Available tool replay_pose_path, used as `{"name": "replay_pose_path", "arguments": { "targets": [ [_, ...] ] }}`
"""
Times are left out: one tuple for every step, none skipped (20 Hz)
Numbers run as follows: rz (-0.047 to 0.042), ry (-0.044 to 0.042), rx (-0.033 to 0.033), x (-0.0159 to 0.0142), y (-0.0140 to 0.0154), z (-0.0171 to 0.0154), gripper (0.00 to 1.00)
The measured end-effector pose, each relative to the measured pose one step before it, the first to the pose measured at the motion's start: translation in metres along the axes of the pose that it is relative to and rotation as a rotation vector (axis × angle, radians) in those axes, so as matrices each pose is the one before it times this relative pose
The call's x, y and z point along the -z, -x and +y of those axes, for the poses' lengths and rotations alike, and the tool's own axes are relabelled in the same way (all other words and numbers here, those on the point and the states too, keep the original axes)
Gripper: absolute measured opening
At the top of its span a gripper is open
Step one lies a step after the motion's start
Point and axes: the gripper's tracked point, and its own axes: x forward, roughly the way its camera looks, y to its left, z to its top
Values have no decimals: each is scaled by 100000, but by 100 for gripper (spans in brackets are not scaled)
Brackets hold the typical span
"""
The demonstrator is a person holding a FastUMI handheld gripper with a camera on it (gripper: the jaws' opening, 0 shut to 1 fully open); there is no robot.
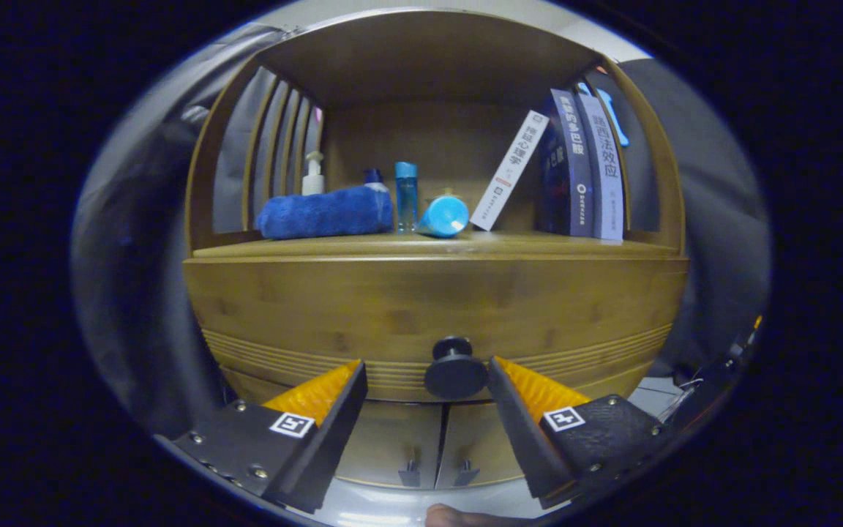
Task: Pull open the drawer, take out the items inside it, and place them on the countertop above the cabinet.
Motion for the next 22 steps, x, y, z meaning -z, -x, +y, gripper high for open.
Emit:
{"name": "replay_pose_path", "arguments": {
  "targets": [
    [1042,136,60,325,917,-66,98],
    [986,71,-1274,249,819,437,98],
    [698,74,-1252,256,788,319,98],
    [754,858,-438,246,815,-38,98],
    [374,1139,496,216,720,-244,98],
    [421,915,520,154,696,-213,98],
    [716,386,697,69,698,-233,98],
    [468,-73,174,-146,794,-122,98],
    [715,-362,234,-182,972,-116,98],
    [-137,-560,739,-234,1082,-213,98],
    [-1447,-834,2027,-566,1147,-524,98],
    [-1234,1049,768,-417,1257,-300,99],
    [-1211,1287,2261,-472,1120,-499,100],
    [-949,947,1669,-418,1140,-513,100],
    [-361,470,1339,-360,1057,-337,100],
    [-391,-864,270,-537,1074,-106,100],
    [187,-1401,-1222,-576,1109,190,100],
    [-761,-1196,-1304,-799,1129,145,100],
    [-900,-637,-987,-994,932,17,100],
    [-1780,-346,-56,-988,907,-293,100],
    [-1525,-509,606,-1100,924,-347,100],
    [-1893,-102,-44,-823,1364,-275,100]
  ]
}}
